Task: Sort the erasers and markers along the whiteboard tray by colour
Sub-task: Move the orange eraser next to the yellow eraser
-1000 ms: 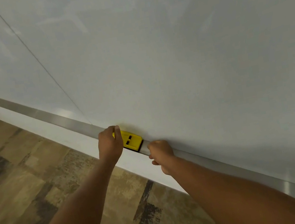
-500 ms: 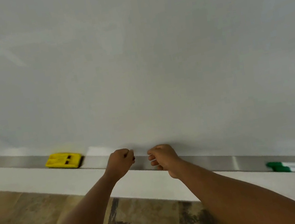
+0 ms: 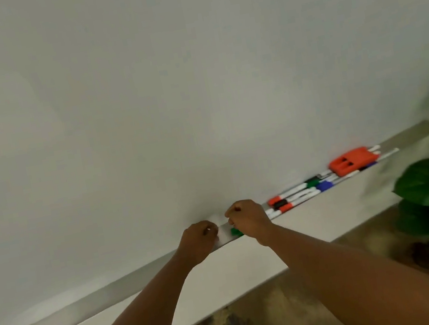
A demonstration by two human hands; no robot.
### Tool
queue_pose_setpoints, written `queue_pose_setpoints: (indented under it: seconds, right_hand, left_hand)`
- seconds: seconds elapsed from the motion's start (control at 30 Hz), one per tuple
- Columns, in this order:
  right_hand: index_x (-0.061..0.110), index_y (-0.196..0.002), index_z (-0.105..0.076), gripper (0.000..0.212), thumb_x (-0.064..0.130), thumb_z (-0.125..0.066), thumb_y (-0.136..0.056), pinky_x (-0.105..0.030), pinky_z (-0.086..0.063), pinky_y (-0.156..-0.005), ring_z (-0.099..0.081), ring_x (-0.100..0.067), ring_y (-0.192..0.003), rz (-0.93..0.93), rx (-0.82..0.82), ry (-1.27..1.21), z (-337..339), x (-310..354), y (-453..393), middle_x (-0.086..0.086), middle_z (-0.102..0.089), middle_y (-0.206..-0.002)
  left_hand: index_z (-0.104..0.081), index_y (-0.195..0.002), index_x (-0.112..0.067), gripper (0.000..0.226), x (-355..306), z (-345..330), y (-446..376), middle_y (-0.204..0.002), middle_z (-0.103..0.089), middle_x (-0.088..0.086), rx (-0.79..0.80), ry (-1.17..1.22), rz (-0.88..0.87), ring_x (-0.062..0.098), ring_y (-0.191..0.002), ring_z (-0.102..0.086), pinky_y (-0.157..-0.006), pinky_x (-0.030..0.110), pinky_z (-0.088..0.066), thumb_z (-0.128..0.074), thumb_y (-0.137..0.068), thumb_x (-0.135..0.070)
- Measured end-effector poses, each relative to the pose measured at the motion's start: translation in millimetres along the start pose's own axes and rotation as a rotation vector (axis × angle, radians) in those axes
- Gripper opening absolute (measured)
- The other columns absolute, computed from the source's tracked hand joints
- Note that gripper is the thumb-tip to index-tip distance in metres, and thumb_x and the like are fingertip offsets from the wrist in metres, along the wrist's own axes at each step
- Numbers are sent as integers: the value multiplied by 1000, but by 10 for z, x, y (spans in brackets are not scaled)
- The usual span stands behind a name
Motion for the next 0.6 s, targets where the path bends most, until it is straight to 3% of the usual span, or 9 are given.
queue_pose_setpoints:
  seconds: [0.07, 0.23, 0.37, 0.43, 0.5, 0.6]
  right_hand:
    - [3, -90, -70, 23, 16, -52, -85, -42, -57, -78, -68, -29, -86, 6, -79, 55, 413, -180, -87, -13, -72, -87]
    - [3, -86, -67, 22, 18, -51, -89, -35, -54, -76, -65, -25, -81, 20, -235, 160, 1251, -430, -272, -10, -70, -85]
    - [14, -66, -54, 22, 16, -49, -87, -27, -40, -63, -55, -21, -68, 53, -338, 238, 1846, -552, -432, -5, -60, -71]
    - [12, -86, -63, 15, 17, -50, -90, -29, -43, -66, -59, -24, -76, 54, -373, 265, 2133, -649, -514, -6, -65, -82]
    - [11, -115, -59, 27, 23, -49, -93, -31, -48, -73, -64, -26, -88, 39, -400, 296, 2394, -752, -617, -9, -70, -97]
    - [9, -125, -54, 36, 24, -48, -93, -32, -49, -79, -64, -29, -93, 8, -439, 354, 2722, -920, -782, -13, -70, -103]
  left_hand:
    - [-66, -105, -17, 23, -344, -256, -139, -92, -73, 1, 20, -4, -53, 17, -85, -64, -76, 26, -47, -48, -96, -27]
    - [-59, -119, -18, 31, -1087, -820, -454, -100, -72, 1, 72, -10, -140, 20, -93, -65, -86, 34, -51, -46, -97, -35]
    - [-56, -125, -16, 37, -1651, -1195, -708, -111, -69, 4, 52, -55, -217, 22, -104, -64, -95, 34, -48, -42, -99, -39]
    - [-57, -125, -13, 35, -1908, -1379, -826, -115, -67, 6, 62, -56, -253, 23, -108, -62, -96, 33, -46, -44, -99, -33]
    - [-60, -119, -10, 30, -2136, -1570, -939, -114, -67, 9, 93, -70, -285, 24, -105, -62, -92, 32, -46, -45, -99, -26]
    - [-64, -105, -8, 27, -2393, -1850, -1148, -105, -68, 11, 102, -102, -332, 26, -96, -63, -86, 34, -48, -44, -99, -25]
Point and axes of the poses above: each hand's wrist, its own y-axis away from the middle knuckle, its own z-axis out of the back of the hand, x = y × z, the point moved 1 cm from there along -y, towards the middle knuckle
